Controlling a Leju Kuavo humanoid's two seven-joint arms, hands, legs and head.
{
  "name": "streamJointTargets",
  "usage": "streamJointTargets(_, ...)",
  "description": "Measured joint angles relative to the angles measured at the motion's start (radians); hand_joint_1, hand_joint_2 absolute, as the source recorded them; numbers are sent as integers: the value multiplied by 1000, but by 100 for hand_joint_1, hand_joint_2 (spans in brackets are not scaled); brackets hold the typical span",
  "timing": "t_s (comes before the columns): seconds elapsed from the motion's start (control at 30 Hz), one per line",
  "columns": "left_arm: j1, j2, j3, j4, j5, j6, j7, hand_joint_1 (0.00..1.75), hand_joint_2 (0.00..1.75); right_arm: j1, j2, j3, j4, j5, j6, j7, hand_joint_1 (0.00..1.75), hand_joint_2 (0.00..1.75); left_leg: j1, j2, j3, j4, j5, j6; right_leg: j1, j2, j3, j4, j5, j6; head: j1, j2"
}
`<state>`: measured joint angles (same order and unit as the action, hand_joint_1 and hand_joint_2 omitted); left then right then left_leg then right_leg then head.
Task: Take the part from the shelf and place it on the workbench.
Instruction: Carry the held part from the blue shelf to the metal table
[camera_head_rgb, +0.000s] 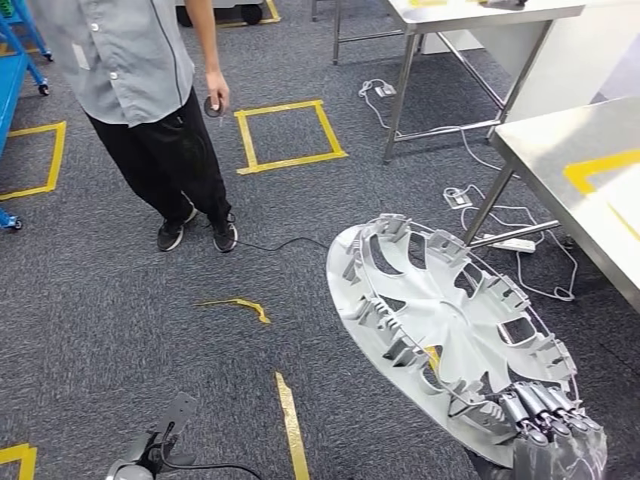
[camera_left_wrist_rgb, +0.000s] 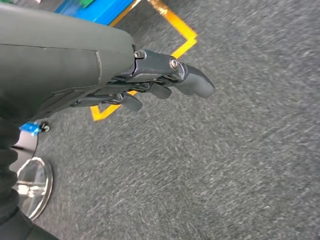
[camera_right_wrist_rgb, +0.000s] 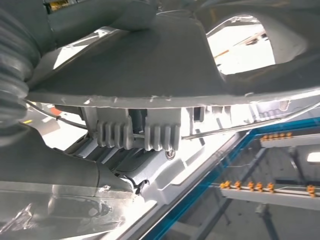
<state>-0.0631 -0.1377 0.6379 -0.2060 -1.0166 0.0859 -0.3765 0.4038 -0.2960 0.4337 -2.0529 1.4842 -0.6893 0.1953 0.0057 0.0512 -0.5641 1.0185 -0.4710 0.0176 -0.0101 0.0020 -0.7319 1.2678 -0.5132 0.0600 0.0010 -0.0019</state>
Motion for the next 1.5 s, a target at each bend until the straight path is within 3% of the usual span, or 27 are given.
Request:
streamJointTargets(0.07,-1,0,0,0,0,-3,-2,0,175,-2,0,0,1,0,0,0,175,175,-3,20,6,1,-6,-6,4,-37,81,-141,52,-4,0,0)
streamJointTargets(0.13,-1,0,0,0,0,-5,-4,0,175,-6,0,0,2,-1,0,0,175,175,-8,37,9,3,-10,-14,11,-60,123,-216,68,-13,-1,0)
streamJointTargets(0.2,-2,0,0,0,0,-7,-5,0,175,-8,0,0,4,-1,0,0,175,175,-9,56,13,1,-11,-23,15,-42,121,-222,69,-25,-2,0)
streamJointTargets(0.23,-4,0,0,0,0,-7,-5,0,175,-6,0,0,4,-1,0,0,175,175,-7,54,14,2,-14,-29,14,-30,121,-225,71,-31,-2,0)
streamJointTargets(0.3,-6,1,0,0,0,-8,-7,0,175,-9,-1,0,5,-2,0,0,175,175,-3,14,-5,48,-47,-39,8,-9,122,-232,77,-43,-5,0)
streamJointTargets(0.37,-4,1,-1,0,0,-10,-8,0,175,-14,-1,0,5,-2,0,0,175,175,-2,-32,-63,170,-109,-43,4,13,121,-234,80,-50,-10,0)
streamJointTargets(0.4,-2,0,-1,0,0,-10,-8,0,175,-15,-1,0,6,-2,0,0,175,175,-2,-39,-95,233,-131,-43,4,26,121,-234,80,-51,-11,0)
streamJointTargets(0.43,0,1,-1,0,0,-11,-8,0,175,-16,-1,0,6,-2,0,0,175,175,-2,-42,-117,273,-137,-43,3,40,121,-234,81,-51,-11,0)
streamJointTargets(0.47,0,1,-1,0,0,-11,-8,0,175,-16,-1,0,8,-2,0,-1,175,175,-2,-43,-124,278,-123,-43,3,53,122,-233,81,-51,-11,0)
streamJointTargets(0.53,0,3,-1,0,0,-11,-8,0,175,-16,-1,0,10,-2,0,-1,175,175,2,-59,-86,183,-52,-43,-1,81,124,-233,81,-47,-11,0)
streamJointTargets(0.6,0,3,-1,0,0,-11,-8,0,175,-17,-1,1,11,-2,0,-1,175,175,10,-103,-32,57,1,-45,-2,107,120,-228,82,-38,-11,0)
streamJointTargets(0.67,-1,2,-1,0,0,-11,-8,0,175,-17,-1,1,12,-2,0,-1,175,175,12,-125,-12,7,7,-42,-3,129,110,-228,85,-25,-10,0)
streamJointTargets(0.7,-1,2,-1,0,0,-11,-8,0,175,-16,-2,1,12,-2,0,-1,175,175,12,-116,-11,4,6,-36,-5,140,104,-232,89,-18,-10,0)
streamJointTargets(0.73,-2,1,-1,0,0,-11,-8,0,175,-14,-3,2,12,-2,0,-1,175,175,11,-104,-11,2,9,-29,-6,141,100,-234,91,-12,-10,0)
streamJointTargets(0.8,-4,1,-1,0,0,-11,-9,0,175,-12,-4,3,13,-3,0,-1,175,175,12,-81,-10,-2,12,-14,-3,94,78,-201,69,-4,-5,0)
streamJointTargets(0.87,-2,3,0,0,0,-12,-9,0,175,-16,-5,3,13,-4,0,-1,175,175,7,-57,-10,-3,10,-5,1,28,28,-88,6,0,0,0)
streamJointTargets(0.93,1,3,0,0,0,-14,-10,0,175,-18,-5,4,14,-5,0,-2,175,175,3,-30,-9,-2,8,-1,0,8,-24,30,-43,3,0,0)
streamJointTargets(0.97,1,3,0,0,0,-17,-11,0,175,-18,-5,4,14,-5,0,-2,175,175,2,-18,-8,-2,7,-1,0,6,-29,48,-43,3,0,0)
streamJointTargets(1.03,1,3,0,0,0,-21,-16,0,175,-17,-6,4,15,-6,0,-2,175,175,1,5,-3,-2,3,-2,1,-4,23,-38,8,0,0,0)
streamJointTargets(1.1,1,3,0,0,0,-23,-20,0,175,-18,-6,6,16,-6,0,-3,175,175,-2,25,5,-1,-3,-9,6,-45,102,-174,52,-6,0,0)
streamJointTargets(1.17,1,3,0,0,0,-23,-22,0,175,-20,-6,6,17,-6,0,-3,175,175,-5,41,9,-1,-6,-19,13,-64,132,-227,61,-15,-2,0)
streamJointTargets(1.23,0,2,0,0,0,-24,-23,0,175,-19,-7,6,18,-7,0,-4,175,175,-4,57,10,-3,-6,-30,16,-42,128,-228,66,-28,-2,0)
streamJointTargets(1.3,-2,2,0,0,0,-24,-24,0,175,-18,-8,7,18,-8,0,-6,175,175,-1,36,3,17,-25,-41,11,-21,128,-235,72,-40,-3,0)
streamJointTargets(1.37,-1,3,0,0,0,-24,-25,0,175,-21,-8,7,18,-8,0,-9,175,175,2,-16,-40,111,-78,-48,5,1,129,-241,76,-49,-6,0)
streamJointTargets(1.43,4,3,0,0,-1,-24,-26,0,175,-24,-8,6,19,-10,0,-15,175,175,2,-39,-105,239,-126,-51,3,27,129,-241,77,-52,-8,0)
streamJointTargets(1.47,5,4,0,0,-2,-24,-26,0,175,-25,-8,6,19,-13,0,-18,175,175,2,-42,-124,271,-127,-52,3,42,129,-241,77,-52,-9,0)
streamJointTargets(1.5,6,4,0,0,-2,-25,-26,0,175,-26,-8,6,19,-16,0,-23,175,175,3,-44,-126,264,-106,-52,2,57,129,-240,77,-52,-8,0)
